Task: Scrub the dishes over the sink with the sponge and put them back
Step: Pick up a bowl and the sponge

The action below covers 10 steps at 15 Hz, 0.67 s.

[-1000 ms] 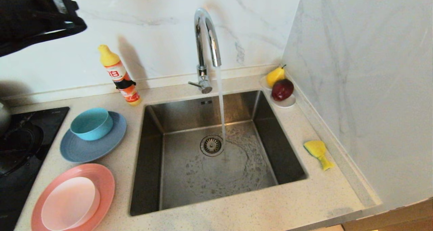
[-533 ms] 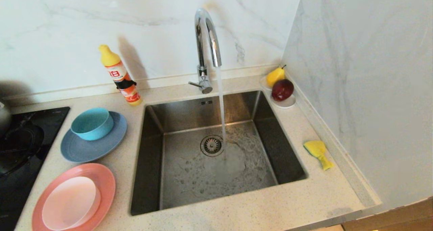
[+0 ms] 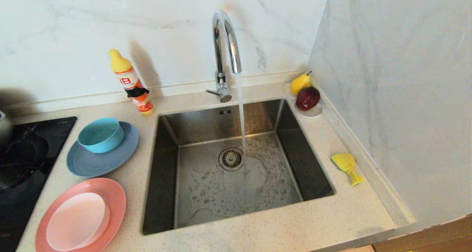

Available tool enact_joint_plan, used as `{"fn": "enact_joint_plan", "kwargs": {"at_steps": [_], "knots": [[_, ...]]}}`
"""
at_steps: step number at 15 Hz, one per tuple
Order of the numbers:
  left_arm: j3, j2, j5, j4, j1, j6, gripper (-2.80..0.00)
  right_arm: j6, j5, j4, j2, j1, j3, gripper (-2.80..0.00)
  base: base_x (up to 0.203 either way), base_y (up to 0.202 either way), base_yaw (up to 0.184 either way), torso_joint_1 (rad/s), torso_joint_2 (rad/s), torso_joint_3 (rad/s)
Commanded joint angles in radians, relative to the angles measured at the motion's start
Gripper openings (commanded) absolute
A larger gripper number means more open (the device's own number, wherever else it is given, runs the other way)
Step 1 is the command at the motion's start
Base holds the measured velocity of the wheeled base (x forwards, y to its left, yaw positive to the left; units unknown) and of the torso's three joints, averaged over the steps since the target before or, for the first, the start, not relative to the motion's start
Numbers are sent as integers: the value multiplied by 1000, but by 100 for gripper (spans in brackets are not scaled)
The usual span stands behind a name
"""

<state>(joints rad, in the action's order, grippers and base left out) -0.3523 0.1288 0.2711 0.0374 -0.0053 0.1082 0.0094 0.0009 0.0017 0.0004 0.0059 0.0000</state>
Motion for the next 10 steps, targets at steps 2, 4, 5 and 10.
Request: {"fn": "enact_joint_plan", "kwargs": {"at_steps": [2,4,5,10], "knots": [[262,-124,-87,-50,9,0,-280,0,1,0,-2,0,0,-280,0,0,0,0,0,0],[351,-129,-245,-92,10,-7,-280,0,1,0,-2,0,0,-280,0,0,0,0,0,0],[367,-130,-293,-75,10,-21,-280,0,1,0,-2,0,0,-280,0,0,0,0,0,0],[365,-130,-294,-47,10,-51,-280,0,1,0,-2,0,0,-280,0,0,0,0,0,0]]}}
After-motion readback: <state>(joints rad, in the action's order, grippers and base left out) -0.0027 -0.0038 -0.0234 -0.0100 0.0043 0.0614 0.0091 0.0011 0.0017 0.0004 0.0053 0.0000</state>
